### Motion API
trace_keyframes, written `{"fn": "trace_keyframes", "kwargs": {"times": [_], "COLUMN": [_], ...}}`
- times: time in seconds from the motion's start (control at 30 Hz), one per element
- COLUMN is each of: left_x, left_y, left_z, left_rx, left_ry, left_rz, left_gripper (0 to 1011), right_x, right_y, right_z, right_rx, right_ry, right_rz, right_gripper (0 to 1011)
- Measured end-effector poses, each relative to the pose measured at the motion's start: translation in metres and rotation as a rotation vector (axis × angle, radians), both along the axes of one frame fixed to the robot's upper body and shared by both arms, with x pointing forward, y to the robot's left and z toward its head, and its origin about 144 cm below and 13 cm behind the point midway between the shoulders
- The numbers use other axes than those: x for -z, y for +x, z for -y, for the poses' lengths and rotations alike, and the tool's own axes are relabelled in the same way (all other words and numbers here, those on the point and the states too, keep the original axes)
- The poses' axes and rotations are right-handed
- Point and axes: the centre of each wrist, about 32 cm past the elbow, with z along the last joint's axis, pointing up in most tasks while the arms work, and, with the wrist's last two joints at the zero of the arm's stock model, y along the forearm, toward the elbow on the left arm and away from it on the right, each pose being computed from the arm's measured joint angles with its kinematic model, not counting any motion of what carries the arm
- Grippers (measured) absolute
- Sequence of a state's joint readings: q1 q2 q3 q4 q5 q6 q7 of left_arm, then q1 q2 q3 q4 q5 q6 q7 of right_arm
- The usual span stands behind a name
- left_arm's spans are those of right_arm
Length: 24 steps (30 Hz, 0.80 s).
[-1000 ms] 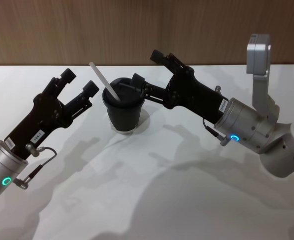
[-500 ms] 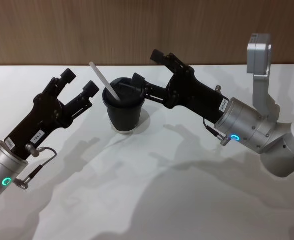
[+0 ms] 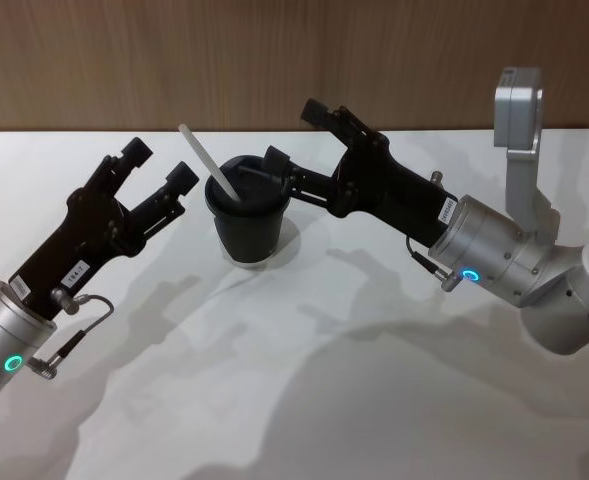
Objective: Pick up the straw with one hand, pass it to the other hand, and insert it into the cup.
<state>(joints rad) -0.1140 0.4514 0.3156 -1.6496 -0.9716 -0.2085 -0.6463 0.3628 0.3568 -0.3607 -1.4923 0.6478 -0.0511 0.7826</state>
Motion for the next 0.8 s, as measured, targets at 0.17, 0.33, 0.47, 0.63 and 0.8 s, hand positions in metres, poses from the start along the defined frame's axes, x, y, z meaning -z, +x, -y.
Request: {"fn": "trace_keyframes", "kwargs": {"times": [0.17, 0.33, 0.47, 0.63, 0.8], "left_x": [0.0, 0.0, 0.0, 0.0, 0.0], "left_y": [0.0, 0.0, 0.0, 0.0, 0.0], "left_z": [0.0, 0.0, 0.0, 0.0, 0.0], "left_rx": [0.0, 0.0, 0.0, 0.0, 0.0], "left_ry": [0.0, 0.0, 0.0, 0.0, 0.0], "left_rz": [0.0, 0.0, 0.0, 0.0, 0.0], "left_gripper": [1003, 1003, 1003, 1003, 1003], "right_x": [0.0, 0.0, 0.0, 0.0, 0.0], "right_y": [0.0, 0.0, 0.0, 0.0, 0.0], "right_z": [0.0, 0.0, 0.0, 0.0, 0.0], "right_rx": [0.0, 0.0, 0.0, 0.0, 0.0], "right_ry": [0.0, 0.0, 0.0, 0.0, 0.0], "right_rz": [0.0, 0.0, 0.0, 0.0, 0.0], "right_gripper": [1001, 1001, 1001, 1001, 1001]}}
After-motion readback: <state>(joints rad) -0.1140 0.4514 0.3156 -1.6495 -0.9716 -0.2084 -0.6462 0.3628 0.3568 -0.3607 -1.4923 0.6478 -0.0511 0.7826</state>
